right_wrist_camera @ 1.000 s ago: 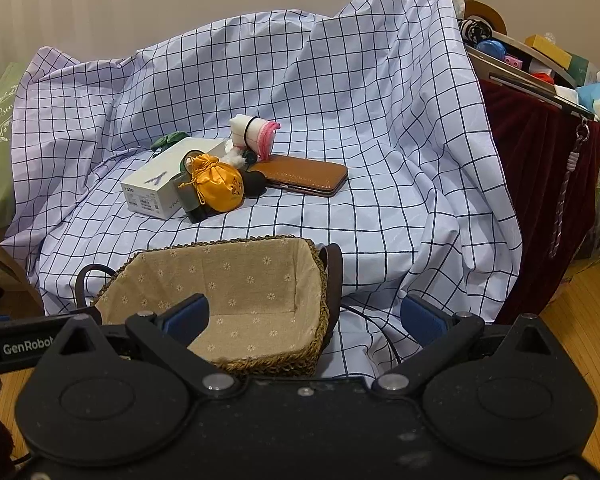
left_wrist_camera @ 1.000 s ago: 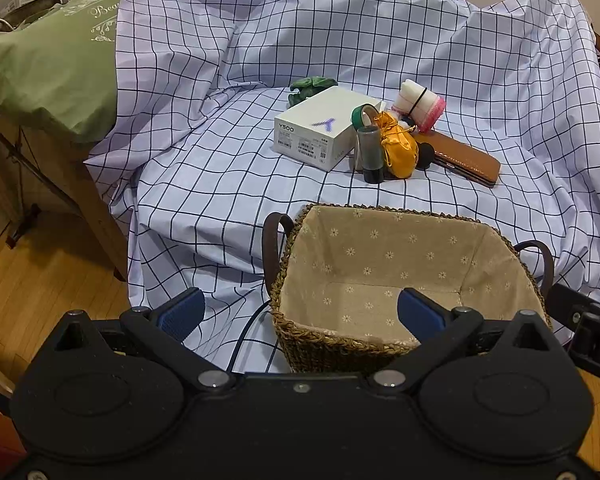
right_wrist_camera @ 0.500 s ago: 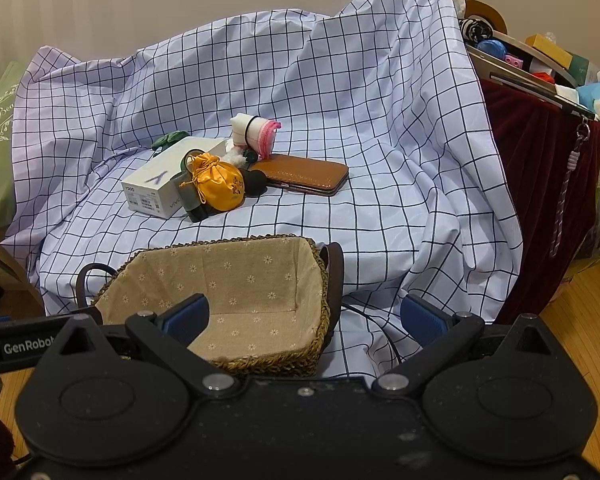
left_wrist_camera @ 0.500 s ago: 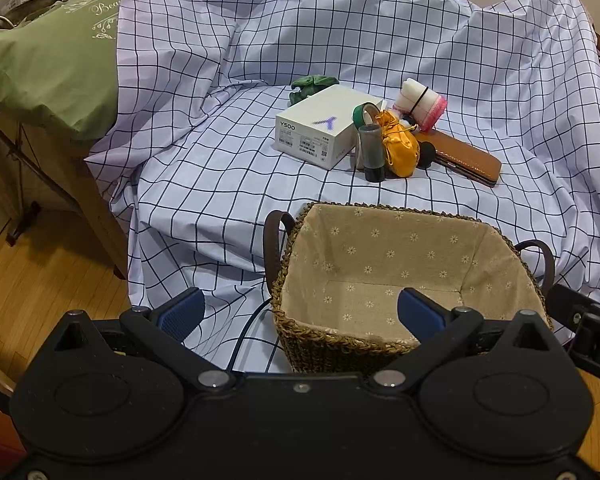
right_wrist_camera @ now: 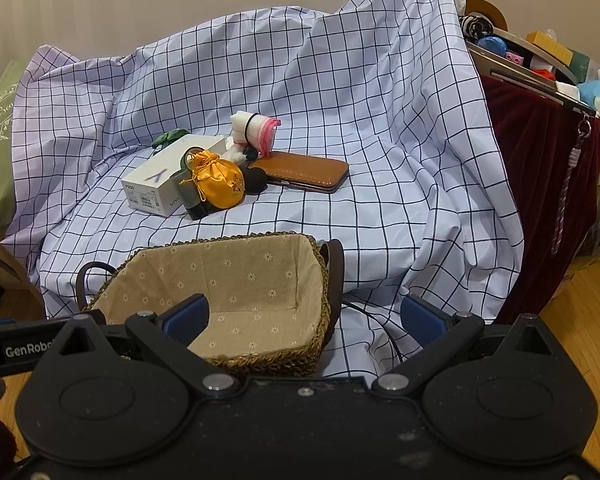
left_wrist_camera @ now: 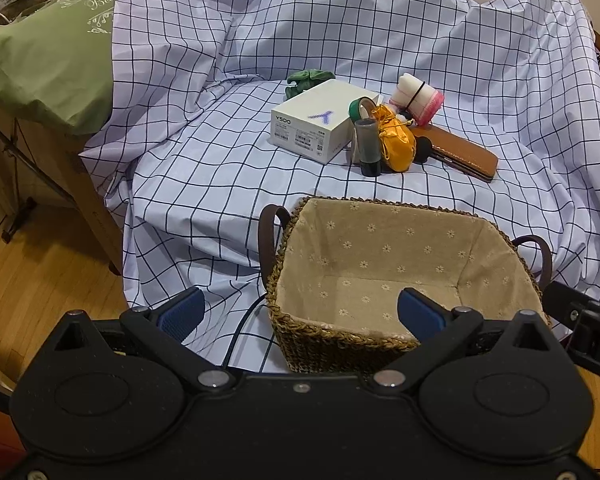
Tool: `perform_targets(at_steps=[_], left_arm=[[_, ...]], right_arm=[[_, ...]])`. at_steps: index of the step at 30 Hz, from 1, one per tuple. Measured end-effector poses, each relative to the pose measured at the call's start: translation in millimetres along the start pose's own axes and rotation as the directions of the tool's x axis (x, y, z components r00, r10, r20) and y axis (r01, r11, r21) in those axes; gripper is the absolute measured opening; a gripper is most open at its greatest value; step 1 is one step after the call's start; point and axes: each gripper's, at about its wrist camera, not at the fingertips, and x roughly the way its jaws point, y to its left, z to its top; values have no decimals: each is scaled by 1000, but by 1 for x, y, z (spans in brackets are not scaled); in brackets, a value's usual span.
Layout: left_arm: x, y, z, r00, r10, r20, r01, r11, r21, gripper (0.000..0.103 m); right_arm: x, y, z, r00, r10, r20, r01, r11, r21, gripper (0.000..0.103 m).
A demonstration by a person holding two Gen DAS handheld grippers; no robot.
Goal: Organize soft objects
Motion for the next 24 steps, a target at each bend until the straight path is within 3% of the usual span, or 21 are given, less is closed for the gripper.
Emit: perform_targets(at_steps=[16,24], left_arm=[[12,-4,6,997,-27,-66,28,999,21,99],[20,7,34,999,-31,-38,30,999,-10,99]], right_arm=[[19,-2,2,1000,7,-24,-7,1000,11,102],[43,0,23,998,22,-50,-22,1000,6,100]])
